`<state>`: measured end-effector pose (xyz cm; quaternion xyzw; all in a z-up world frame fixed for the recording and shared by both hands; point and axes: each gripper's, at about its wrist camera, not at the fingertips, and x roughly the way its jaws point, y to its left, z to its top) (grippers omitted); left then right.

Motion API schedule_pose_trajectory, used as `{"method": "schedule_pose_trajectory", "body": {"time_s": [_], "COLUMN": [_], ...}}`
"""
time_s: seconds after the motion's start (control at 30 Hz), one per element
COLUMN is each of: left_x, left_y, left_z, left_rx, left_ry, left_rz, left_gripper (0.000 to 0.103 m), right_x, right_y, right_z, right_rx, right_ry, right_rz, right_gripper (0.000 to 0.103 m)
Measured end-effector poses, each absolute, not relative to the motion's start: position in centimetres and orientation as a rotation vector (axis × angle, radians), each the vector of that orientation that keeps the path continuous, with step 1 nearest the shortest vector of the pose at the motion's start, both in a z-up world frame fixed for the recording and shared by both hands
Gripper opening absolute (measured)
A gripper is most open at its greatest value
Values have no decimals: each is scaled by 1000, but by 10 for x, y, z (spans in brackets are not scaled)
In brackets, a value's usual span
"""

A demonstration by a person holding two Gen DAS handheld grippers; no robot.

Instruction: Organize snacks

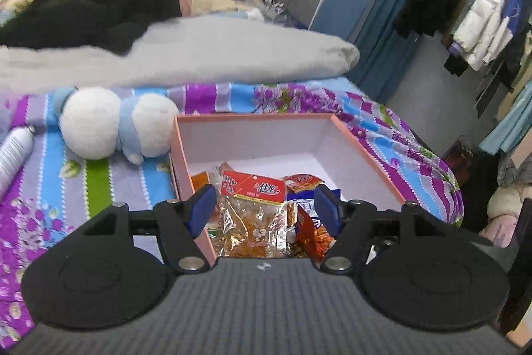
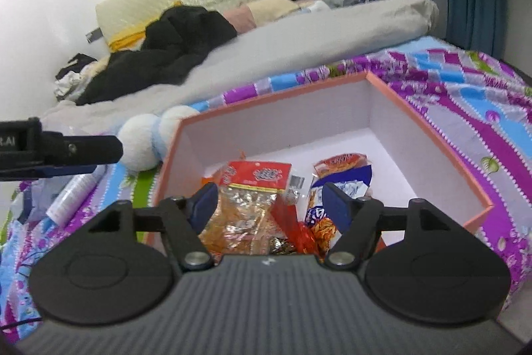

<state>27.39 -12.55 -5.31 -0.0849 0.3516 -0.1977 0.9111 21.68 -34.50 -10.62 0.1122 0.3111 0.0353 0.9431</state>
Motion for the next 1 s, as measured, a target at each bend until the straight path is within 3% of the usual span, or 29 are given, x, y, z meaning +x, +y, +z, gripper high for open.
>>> {"method": "schedule_pose_trajectory", "body": {"time_s": [0.5,1.0], "left_x": [155,74], "left_y": [-99,-88], "left_z": [26,26], "left_rx": [-156,-151], "left_ry": [564,563], "left_rz": [-408,-400], "left_gripper": [74,74], "right_x": [124,50], "right_y": [-330,-327], "right_z": [-26,-22], "right_rx": [219,233], "right_ry": [457,414], "right_rz": [100,61], "right_gripper": [71,71]}}
